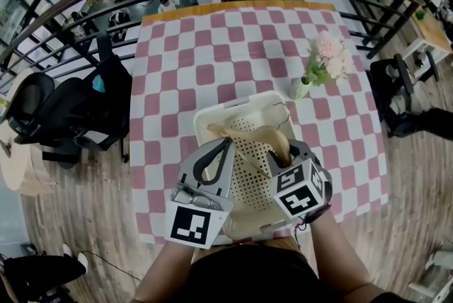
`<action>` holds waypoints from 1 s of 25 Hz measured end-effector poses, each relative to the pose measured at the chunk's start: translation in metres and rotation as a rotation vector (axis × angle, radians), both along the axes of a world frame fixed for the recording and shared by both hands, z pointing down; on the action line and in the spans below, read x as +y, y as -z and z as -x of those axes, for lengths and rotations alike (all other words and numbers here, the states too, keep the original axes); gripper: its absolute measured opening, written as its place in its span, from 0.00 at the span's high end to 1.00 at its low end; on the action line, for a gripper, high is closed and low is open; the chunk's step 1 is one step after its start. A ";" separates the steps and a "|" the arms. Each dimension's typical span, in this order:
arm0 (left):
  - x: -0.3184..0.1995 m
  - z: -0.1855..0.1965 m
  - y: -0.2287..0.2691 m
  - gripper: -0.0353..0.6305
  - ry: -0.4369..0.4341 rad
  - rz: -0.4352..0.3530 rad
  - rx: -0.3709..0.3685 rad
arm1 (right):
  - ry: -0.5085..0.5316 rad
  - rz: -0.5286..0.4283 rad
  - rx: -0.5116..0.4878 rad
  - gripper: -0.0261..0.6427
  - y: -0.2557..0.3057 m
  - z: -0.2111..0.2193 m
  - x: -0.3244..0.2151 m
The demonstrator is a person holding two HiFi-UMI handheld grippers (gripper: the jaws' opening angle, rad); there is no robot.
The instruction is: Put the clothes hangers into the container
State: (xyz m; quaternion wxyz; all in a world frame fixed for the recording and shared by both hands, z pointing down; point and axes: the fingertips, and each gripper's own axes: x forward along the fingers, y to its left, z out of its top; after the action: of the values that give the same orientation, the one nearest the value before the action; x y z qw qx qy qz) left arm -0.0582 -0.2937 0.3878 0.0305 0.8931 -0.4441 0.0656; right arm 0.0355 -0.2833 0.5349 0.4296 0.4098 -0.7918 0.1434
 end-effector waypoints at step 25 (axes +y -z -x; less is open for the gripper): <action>-0.006 -0.017 -0.006 0.93 -0.060 0.013 -0.008 | -0.006 0.044 0.145 0.73 -0.010 -0.020 0.004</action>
State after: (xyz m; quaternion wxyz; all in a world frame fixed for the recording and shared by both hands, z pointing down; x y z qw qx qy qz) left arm -0.0412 -0.2998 0.3942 0.0327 0.9055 -0.4168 0.0728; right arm 0.0558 -0.2789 0.5453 0.4943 0.4121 -0.7539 0.1322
